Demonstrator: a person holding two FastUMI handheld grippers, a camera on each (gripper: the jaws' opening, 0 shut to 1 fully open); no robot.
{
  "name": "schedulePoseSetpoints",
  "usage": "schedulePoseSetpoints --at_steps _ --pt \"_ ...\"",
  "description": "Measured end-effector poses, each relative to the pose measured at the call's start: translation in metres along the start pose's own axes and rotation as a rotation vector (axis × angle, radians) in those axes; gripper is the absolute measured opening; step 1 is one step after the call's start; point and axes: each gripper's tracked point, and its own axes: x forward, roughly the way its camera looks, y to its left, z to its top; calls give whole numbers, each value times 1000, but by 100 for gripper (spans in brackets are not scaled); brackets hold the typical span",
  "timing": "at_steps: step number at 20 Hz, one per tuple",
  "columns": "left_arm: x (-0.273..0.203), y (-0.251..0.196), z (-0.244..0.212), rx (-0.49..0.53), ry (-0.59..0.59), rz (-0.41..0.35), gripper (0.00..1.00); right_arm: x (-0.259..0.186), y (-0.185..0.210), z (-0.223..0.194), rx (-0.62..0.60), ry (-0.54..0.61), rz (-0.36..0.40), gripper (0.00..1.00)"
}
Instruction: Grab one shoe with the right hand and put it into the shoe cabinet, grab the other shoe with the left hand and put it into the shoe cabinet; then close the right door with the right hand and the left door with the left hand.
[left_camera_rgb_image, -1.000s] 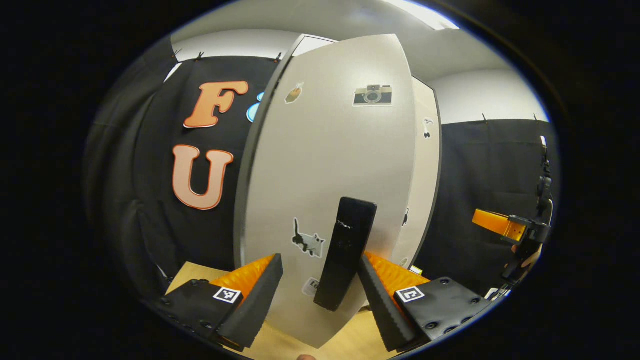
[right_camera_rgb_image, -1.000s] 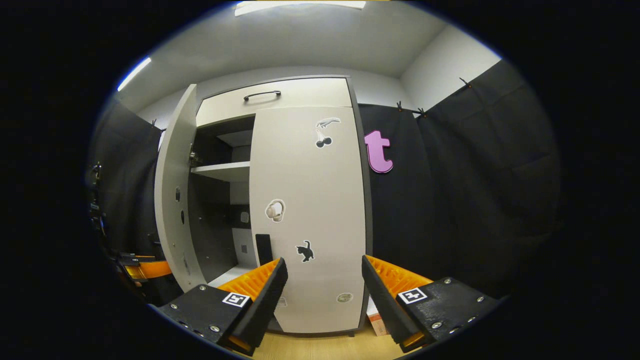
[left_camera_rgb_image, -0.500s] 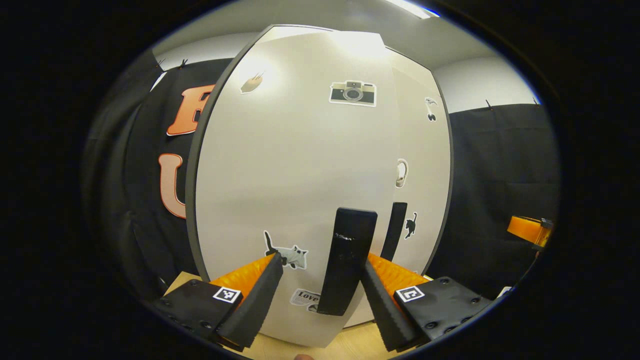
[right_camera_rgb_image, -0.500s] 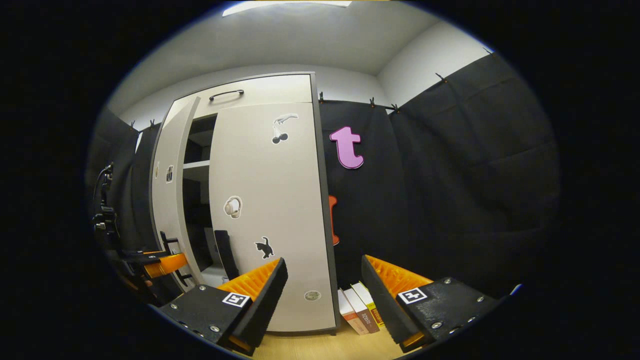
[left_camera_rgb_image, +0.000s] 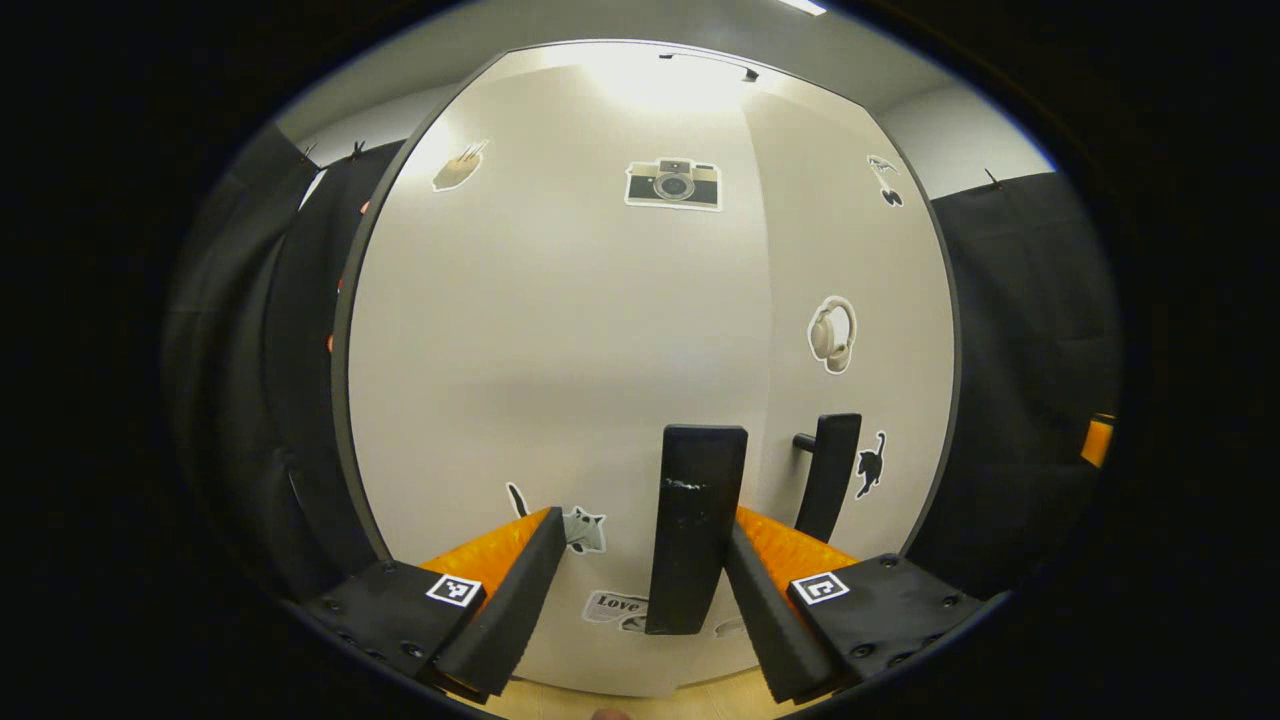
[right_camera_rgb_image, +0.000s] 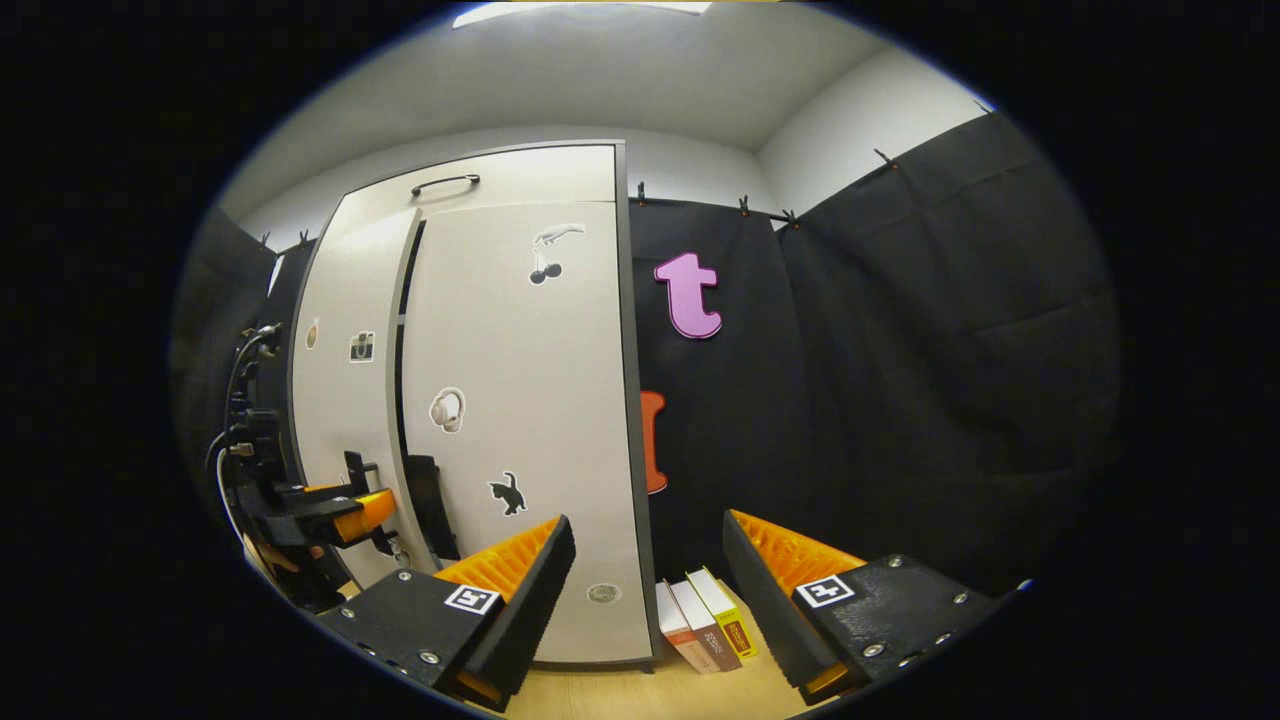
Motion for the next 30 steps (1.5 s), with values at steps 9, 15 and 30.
schedulePoseSetpoints --at_steps 9,15,30 --pt "-18 -1 29 -39 39 -5 97 8 10 18 -9 -1 37 92" --pt "-128 59 106 0 -73 19 97 -3 29 54 -24 -34 82 92" --pt "-307 248 176 37 -240 332 94 -41 85 95 -47 -91 158 92"
